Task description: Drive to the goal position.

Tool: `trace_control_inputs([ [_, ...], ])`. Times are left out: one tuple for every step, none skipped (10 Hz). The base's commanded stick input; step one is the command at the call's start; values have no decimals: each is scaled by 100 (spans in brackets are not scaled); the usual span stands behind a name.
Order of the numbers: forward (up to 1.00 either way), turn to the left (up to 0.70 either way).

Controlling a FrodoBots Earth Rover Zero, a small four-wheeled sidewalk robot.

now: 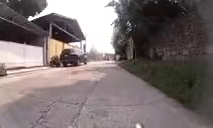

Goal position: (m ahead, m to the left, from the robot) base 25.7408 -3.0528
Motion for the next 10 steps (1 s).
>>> trace_control_inputs([
  [85, 0],
  [85, 0],
  [85, 0],
  [85, 0],
  [85, 0],
  [85, 0],
  [85, 0],
  [85, 0],
  [85, 0],
  [85, 0],
])
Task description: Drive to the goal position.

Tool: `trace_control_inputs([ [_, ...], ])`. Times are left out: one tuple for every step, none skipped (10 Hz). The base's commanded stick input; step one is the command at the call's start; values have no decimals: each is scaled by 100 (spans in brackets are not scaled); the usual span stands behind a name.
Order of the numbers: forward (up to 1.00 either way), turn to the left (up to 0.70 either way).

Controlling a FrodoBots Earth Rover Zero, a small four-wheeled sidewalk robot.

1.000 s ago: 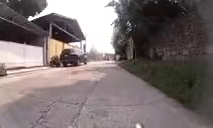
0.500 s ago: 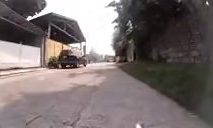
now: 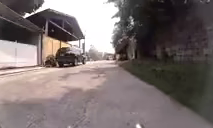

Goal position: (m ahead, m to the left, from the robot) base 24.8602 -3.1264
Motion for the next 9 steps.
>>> trace_control_inputs([
  [85, 0],
  [85, 0],
  [85, 0],
  [85, 0],
  [85, 0],
  [85, 0],
  [85, 0],
  [85, 0],
  [85, 0],
])
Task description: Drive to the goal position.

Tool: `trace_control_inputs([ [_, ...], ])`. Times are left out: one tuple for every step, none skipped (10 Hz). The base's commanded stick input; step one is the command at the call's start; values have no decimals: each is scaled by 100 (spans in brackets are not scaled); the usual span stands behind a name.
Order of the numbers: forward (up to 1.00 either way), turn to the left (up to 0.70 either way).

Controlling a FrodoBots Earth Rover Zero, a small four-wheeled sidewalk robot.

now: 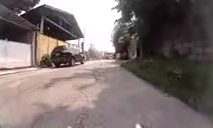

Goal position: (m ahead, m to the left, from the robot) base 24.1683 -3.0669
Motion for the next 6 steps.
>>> trace_control_inputs([
  [85, 0],
  [85, 0],
  [85, 0],
  [85, 0],
  [85, 0],
  [85, 0],
])
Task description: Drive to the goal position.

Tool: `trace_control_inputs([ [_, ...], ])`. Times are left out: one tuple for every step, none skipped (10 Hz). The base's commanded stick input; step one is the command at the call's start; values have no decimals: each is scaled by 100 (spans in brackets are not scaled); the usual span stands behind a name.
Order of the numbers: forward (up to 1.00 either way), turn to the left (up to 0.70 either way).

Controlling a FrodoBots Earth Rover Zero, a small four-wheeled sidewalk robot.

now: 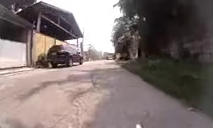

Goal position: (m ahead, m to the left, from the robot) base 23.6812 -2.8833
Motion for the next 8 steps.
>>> trace_control_inputs([
  [85, 0],
  [85, 0],
  [85, 0],
  [85, 0],
  [85, 0],
  [85, 0],
  [85, 0],
  [98, -28],
])
